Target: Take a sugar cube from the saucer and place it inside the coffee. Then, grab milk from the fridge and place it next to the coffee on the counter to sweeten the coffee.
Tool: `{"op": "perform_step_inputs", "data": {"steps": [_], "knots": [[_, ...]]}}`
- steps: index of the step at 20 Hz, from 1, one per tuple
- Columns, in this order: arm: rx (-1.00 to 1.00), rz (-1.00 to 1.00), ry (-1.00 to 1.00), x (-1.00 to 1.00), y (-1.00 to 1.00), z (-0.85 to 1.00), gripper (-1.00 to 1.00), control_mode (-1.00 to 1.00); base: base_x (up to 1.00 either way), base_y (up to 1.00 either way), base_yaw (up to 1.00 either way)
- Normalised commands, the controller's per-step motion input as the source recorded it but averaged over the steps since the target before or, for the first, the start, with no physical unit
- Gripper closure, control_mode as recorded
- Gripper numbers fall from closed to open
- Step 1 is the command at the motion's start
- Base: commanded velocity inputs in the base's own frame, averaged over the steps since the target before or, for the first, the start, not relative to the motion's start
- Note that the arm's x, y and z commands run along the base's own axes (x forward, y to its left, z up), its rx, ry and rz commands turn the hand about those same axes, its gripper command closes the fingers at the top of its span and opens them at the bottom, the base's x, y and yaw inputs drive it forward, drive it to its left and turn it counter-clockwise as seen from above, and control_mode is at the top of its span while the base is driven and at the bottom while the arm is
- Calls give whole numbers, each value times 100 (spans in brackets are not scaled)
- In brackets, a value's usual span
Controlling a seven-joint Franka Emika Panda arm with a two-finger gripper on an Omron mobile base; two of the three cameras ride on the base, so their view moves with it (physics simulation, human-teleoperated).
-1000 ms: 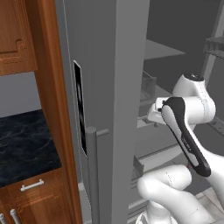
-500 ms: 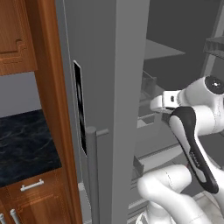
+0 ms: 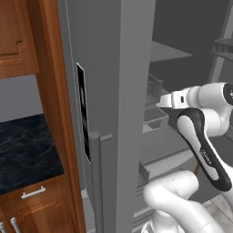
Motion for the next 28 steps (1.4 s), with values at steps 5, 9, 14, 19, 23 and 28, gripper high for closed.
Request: {"op": "perform_step_inputs", "data": {"steps": [5,9,14,19,23,28], "knots": [[-19,1,0,35,19,57,-100,-100,0,0,0],[-16,0,0,26,18,76,-100,-100,0,0,0],[-10,0,0,24,6,67,-100,-100,0,0,0],[0,0,-9,10,0,19,-100,-100,0,0,0],[0,0,-24,8,0,0,-100,-100,0,0,0],[5,0,-16,28,0,12,-100,-100,0,0,0]]}}
